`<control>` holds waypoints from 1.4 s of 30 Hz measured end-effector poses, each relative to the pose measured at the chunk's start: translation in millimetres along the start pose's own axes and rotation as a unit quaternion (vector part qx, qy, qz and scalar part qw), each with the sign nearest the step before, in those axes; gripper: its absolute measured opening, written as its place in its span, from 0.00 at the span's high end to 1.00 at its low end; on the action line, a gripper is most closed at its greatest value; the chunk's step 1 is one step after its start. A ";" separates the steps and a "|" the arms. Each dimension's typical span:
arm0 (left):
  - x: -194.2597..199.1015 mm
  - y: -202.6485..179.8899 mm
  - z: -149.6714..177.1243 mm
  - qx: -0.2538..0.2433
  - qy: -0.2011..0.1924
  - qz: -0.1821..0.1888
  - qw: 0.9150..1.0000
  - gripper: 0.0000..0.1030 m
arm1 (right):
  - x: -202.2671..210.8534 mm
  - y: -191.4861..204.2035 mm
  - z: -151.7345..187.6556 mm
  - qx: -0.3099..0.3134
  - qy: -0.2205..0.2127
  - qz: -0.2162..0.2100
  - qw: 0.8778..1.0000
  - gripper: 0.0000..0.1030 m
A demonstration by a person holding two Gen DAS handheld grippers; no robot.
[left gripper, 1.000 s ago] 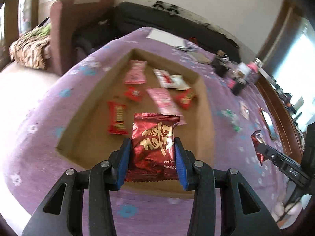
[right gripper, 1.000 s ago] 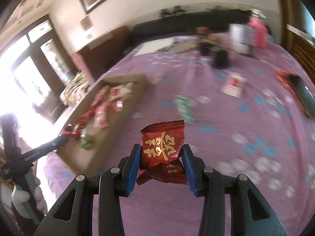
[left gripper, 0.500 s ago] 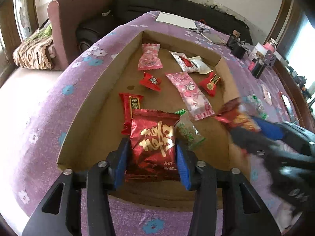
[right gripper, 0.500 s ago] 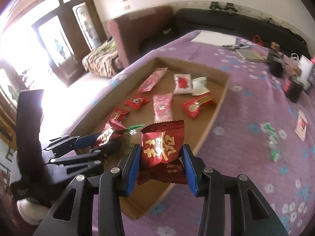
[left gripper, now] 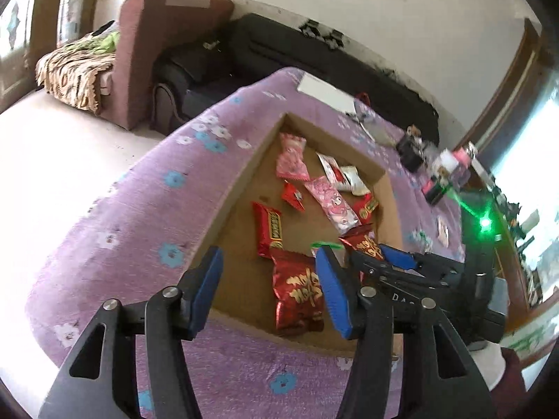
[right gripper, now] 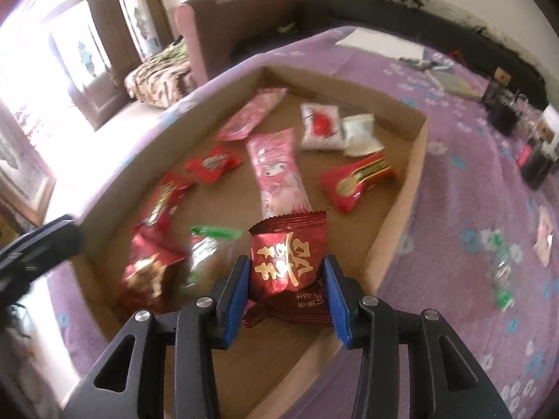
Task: Organize snacks
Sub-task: 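Carry both red gold-print packets into the box and open both tools, then grasp the green-wrapped candy with the left tool while the right tool grasps the white-red packet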
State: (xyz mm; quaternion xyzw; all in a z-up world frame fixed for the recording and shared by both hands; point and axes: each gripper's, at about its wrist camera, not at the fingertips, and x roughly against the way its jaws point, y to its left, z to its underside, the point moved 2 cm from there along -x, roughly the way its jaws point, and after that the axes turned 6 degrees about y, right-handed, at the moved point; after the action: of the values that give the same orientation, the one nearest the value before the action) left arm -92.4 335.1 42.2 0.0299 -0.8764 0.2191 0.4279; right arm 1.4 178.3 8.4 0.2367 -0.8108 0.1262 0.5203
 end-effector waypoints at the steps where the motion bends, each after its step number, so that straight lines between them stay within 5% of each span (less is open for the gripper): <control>1: 1.4 2.8 0.0 0.006 -0.002 -0.001 1.000 0.47 | -1.0 -0.4 -1.6 0.002 -0.002 0.004 1.000 0.59; 7: 2.6 5.7 4.1 0.020 0.000 0.000 1.000 0.47 | 3.2 2.4 1.3 0.007 -0.002 -0.010 1.000 0.56; 19: 9.6 -23.6 15.4 -0.004 -0.006 0.005 1.000 0.47 | 82.3 -29.3 34.5 -0.028 -0.103 -0.012 0.994 0.41; 27: 5.2 -67.3 26.4 -0.043 0.008 0.029 0.999 0.47 | 98.8 -125.5 81.7 -0.125 -0.125 0.035 0.984 0.41; 35: -12.1 -113.4 43.7 -0.093 0.047 0.044 0.994 0.47 | 103.8 -220.1 137.0 -0.250 -0.134 0.055 0.957 0.36; 42: -19.3 -136.1 50.5 -0.113 0.059 0.045 0.991 0.47 | 110.8 -255.9 161.6 -0.280 -0.137 0.071 0.948 0.36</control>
State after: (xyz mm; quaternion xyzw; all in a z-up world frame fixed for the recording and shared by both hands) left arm -84.8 189.0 49.1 -0.0711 -0.8693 0.1392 0.4689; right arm -31.8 -141.6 28.9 0.0381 -0.8918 -0.1024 0.4391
